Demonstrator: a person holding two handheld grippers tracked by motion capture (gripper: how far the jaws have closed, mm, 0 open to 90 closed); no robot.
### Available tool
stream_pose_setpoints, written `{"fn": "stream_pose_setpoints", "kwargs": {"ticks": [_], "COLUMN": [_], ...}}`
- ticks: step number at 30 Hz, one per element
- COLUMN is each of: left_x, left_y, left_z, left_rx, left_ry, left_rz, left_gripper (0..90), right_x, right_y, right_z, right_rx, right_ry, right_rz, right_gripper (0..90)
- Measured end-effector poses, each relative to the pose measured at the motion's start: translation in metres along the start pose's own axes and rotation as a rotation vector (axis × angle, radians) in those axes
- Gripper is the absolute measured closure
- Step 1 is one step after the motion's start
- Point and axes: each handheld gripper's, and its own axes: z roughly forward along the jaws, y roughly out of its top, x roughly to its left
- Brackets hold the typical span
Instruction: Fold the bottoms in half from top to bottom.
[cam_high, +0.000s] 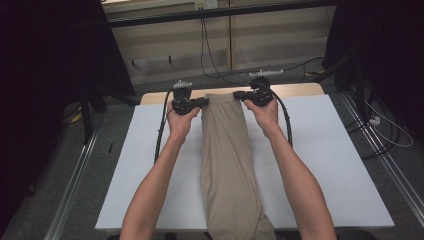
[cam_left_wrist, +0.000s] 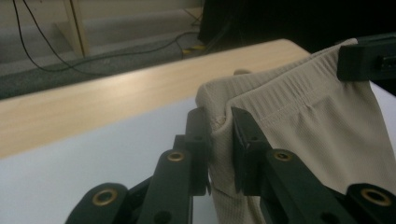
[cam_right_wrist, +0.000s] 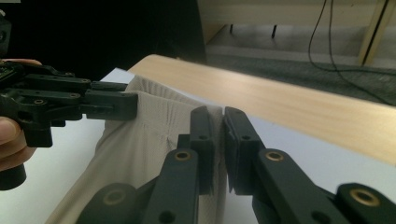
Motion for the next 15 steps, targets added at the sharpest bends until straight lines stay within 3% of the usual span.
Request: {"fn": "stream_pose_setpoints", "kwargs": {"ticks": [7,12,15], "left_x": [-0.007,-0.016,-0.024], "left_y": [0.041,0.073,0.080], "left_z": [0.005,0.000,-0.007], "left_rx": [-0.044,-0.089,-0.101], "left_ry": [-0.018,-0.025,-0.041], "left_rz": [0.044,0.099,0.125], "left_gripper": [78.5,78.4,78.4], "right_x": [-0.011,-0.014,-0.016], "right_y": [0.030,0.056,0.066], "right_z": [-0.015,-0.029,-0.039], "right_rx": [-0.062,-0.105,-0.134], "right_ry": [-0.026,-0.048,-0.045], "right_rz": [0.009,0.001,0.003], "right_gripper": [82.8,82.9,82.8]}}
